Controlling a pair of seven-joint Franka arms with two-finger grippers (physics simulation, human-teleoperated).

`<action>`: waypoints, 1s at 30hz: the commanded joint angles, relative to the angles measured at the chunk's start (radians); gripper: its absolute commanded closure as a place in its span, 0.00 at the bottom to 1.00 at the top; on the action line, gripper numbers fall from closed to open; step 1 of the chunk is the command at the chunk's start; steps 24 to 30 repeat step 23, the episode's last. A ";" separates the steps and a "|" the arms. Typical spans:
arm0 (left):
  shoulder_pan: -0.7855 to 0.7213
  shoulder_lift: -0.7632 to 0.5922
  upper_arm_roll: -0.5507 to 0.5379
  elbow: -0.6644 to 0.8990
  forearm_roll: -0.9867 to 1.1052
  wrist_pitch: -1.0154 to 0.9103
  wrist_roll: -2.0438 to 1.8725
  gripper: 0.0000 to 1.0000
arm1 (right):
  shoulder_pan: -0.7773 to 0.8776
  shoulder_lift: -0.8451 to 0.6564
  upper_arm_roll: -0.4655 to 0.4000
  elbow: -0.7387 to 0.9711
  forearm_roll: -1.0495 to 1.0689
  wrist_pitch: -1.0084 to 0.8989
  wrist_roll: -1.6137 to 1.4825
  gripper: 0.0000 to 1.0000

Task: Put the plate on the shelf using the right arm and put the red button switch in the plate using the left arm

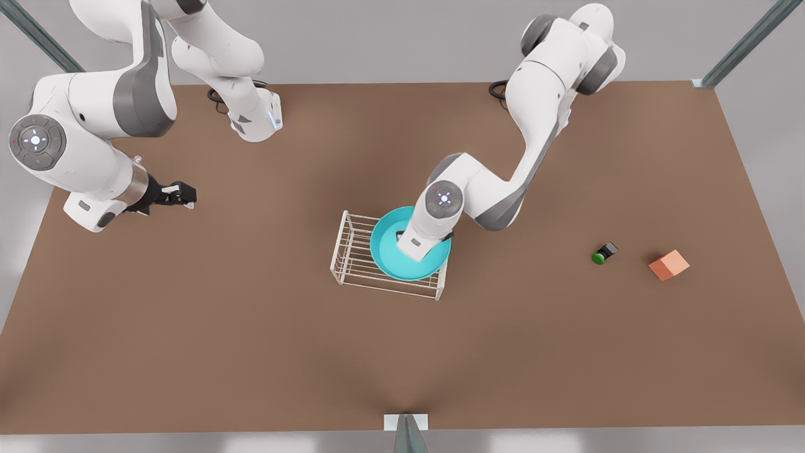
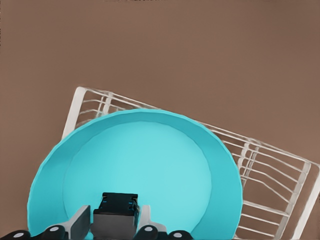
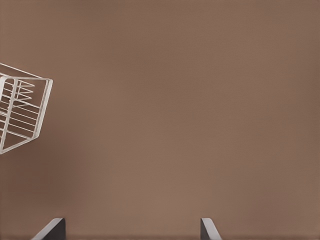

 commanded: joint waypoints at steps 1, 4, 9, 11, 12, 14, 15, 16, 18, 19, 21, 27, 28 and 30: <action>0.001 0.004 0.000 0.003 0.005 0.046 -0.443 0.00 | 0.000 0.000 0.001 0.001 0.000 0.000 -0.004 0.00; 0.013 -0.002 0.003 0.060 0.004 -0.039 -0.438 0.00 | 0.000 -0.002 0.001 0.001 0.000 0.000 -0.002 0.00; 0.122 -0.195 0.155 0.131 0.007 -0.482 0.318 0.00 | 0.000 -0.002 0.001 0.001 0.000 0.000 -0.002 0.00; 0.185 -0.289 0.166 0.055 0.128 -0.496 0.746 0.00 | 0.000 -0.002 0.001 0.001 0.000 0.000 -0.002 0.00; 0.214 -0.320 0.166 0.028 0.127 -0.493 0.823 0.00 | 0.000 -0.002 0.001 0.001 0.000 0.000 -0.002 0.00; 0.217 -0.375 0.164 -0.060 0.127 -0.415 0.800 0.00 | 0.000 -0.002 0.001 0.001 0.000 0.000 -0.002 0.00; 0.223 -0.387 0.163 -0.083 0.114 -0.396 0.778 0.00 | 0.000 -0.002 0.001 0.001 0.000 0.000 -0.002 0.00; 0.232 -0.392 0.161 -0.083 0.094 -0.396 0.771 0.00 | 0.000 -0.002 0.001 0.001 0.000 0.000 -0.001 0.00; 0.231 -0.366 0.160 -0.067 0.079 -0.416 0.739 0.00 | 0.000 -0.003 0.001 0.001 0.000 0.000 -0.002 0.00; 0.234 -0.366 0.160 -0.067 0.076 -0.416 0.737 0.00 | 0.000 -0.005 0.001 0.001 0.000 0.000 -0.004 0.00; 0.243 -0.366 0.164 -0.066 0.076 -0.412 0.734 0.00 | 0.000 -0.008 0.001 0.001 -0.003 0.000 -0.004 0.00; 0.252 -0.367 0.164 -0.066 0.079 -0.413 0.734 0.00 | 0.000 -0.008 -0.006 0.001 -0.003 0.000 -0.004 0.00; 0.252 -0.367 0.164 -0.066 0.079 -0.413 0.734 0.00 | 0.000 -0.008 -0.006 0.001 -0.003 0.000 -0.004 0.00; 0.252 -0.367 0.164 -0.066 0.079 -0.413 0.734 0.00 | 0.000 -0.008 -0.006 0.001 -0.003 0.000 -0.004 0.00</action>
